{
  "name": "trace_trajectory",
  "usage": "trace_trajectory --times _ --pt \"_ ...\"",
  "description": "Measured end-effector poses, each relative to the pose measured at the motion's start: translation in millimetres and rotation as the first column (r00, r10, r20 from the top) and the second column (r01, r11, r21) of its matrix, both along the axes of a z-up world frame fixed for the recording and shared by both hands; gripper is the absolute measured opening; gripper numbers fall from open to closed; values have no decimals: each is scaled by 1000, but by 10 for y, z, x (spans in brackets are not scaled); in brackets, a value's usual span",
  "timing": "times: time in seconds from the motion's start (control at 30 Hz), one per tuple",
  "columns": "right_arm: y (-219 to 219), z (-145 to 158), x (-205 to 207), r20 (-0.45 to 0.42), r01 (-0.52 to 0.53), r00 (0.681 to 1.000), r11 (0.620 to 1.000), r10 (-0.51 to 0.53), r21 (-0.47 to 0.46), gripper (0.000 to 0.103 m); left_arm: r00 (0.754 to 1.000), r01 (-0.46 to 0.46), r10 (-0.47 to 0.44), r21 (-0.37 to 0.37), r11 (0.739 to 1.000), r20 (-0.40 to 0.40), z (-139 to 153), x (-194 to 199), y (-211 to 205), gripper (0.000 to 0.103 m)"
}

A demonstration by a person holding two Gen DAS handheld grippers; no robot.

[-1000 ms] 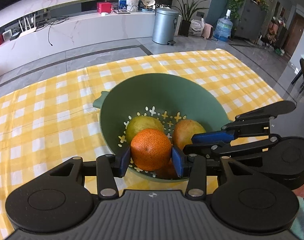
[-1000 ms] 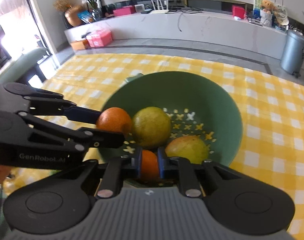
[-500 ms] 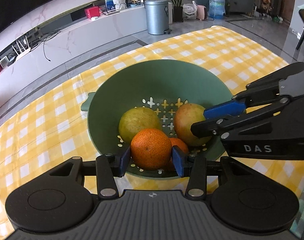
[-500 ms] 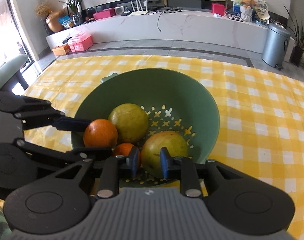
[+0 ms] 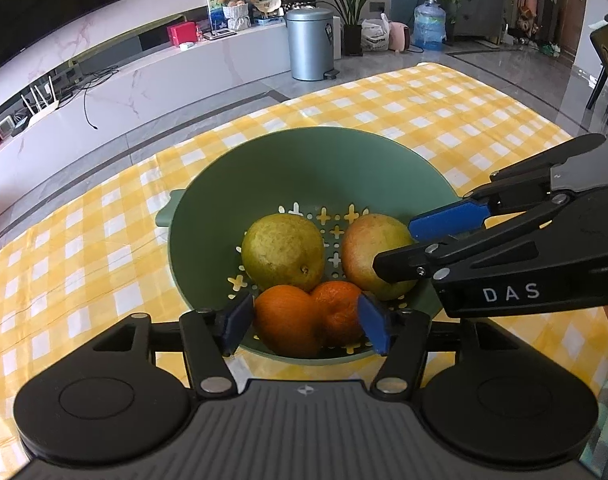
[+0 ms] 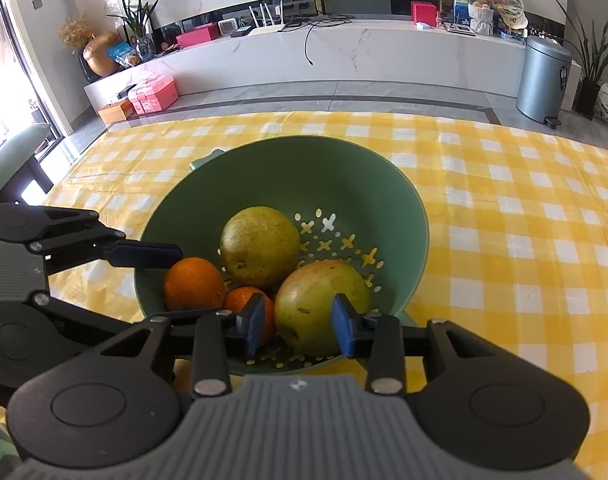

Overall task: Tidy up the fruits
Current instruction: 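Open both tools to release the oranges beside the pears, then withdraw both tools and reach toward the two loose oranges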

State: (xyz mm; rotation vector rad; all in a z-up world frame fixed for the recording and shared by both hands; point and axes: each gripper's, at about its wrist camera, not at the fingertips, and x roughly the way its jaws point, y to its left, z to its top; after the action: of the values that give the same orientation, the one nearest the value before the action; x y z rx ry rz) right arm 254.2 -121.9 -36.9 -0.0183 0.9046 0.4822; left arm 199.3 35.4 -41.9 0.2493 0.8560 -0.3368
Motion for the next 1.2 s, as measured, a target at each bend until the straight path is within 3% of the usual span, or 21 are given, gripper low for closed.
trace_trajectory --times 0.4,0.5,0.77,1.2 --pt "-82 63 -51 34 32 999 998 -34 58 46 998 -27 32 -90 996 61 219 -197 99 71" --pt "-101 71 -81 46 47 998 997 -51 69 54 996 -39 47 -115 993 71 283 -268 121 71" --pt "-117 115 -265 103 71 992 996 -76 58 55 995 -67 79 -203 977 53 447 -435 237 71" --pt "-181 133 -553 96 99 990 993 -105 68 55 994 -97 102 -168 981 25 416 -673 208 71"
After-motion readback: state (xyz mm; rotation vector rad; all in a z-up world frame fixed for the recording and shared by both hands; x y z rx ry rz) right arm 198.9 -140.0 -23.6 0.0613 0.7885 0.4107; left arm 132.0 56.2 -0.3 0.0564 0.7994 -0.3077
